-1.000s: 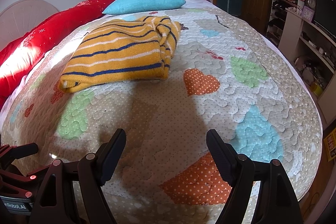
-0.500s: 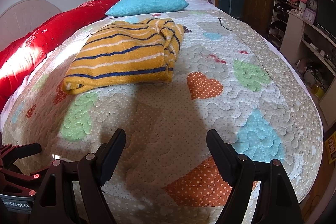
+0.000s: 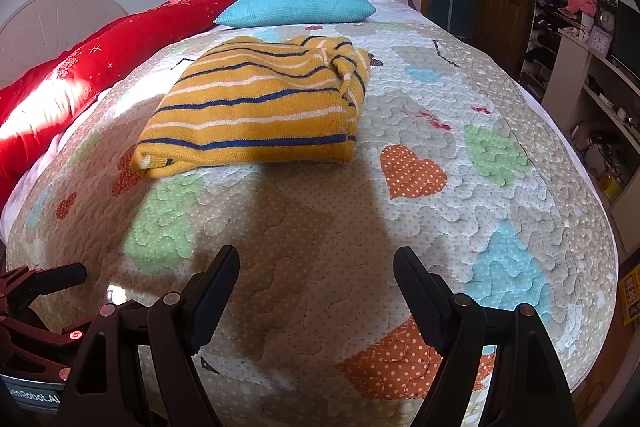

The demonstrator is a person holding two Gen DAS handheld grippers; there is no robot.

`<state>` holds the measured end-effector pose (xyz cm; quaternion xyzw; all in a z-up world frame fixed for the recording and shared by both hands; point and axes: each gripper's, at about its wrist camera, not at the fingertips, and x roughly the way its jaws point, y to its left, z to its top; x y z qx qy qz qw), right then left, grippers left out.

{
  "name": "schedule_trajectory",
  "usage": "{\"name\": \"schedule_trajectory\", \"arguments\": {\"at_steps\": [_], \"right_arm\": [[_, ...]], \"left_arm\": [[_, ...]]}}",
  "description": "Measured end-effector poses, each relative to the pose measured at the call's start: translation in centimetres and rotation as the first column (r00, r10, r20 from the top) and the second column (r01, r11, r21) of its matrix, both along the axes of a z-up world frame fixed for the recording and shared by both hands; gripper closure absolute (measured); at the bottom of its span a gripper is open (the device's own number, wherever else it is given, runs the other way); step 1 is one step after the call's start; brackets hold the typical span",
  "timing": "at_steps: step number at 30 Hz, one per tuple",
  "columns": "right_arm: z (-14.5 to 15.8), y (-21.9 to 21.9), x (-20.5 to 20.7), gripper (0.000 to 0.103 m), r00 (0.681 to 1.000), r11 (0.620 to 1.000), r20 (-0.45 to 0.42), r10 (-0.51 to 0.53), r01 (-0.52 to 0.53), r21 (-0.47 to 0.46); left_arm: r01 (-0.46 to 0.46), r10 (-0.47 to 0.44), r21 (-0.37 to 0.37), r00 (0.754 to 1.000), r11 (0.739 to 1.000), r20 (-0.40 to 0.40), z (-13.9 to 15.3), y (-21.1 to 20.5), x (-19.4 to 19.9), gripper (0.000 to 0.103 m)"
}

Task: Fold small clothes

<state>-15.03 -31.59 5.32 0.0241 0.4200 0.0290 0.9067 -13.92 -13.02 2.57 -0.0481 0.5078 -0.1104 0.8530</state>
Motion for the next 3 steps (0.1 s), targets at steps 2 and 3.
{"name": "schedule_trajectory", "arguments": {"at_steps": [2, 3], "right_arm": [[0.03, -0.01, 0.14, 0.019, 1.0, 1.0, -0.007, 0.0, 0.0, 0.002], [0.06, -0.08, 0.25, 0.019, 1.0, 1.0, -0.009, -0.002, 0.002, 0.004]], "left_arm": [[-0.001, 0.001, 0.001, 1.0, 1.0, 0.007, 0.15, 0.18, 0.01, 0.0], [-0.003, 0.003, -0.004, 1.0, 1.0, 0.008, 0.23, 0.33, 0.06, 0.0]]}}
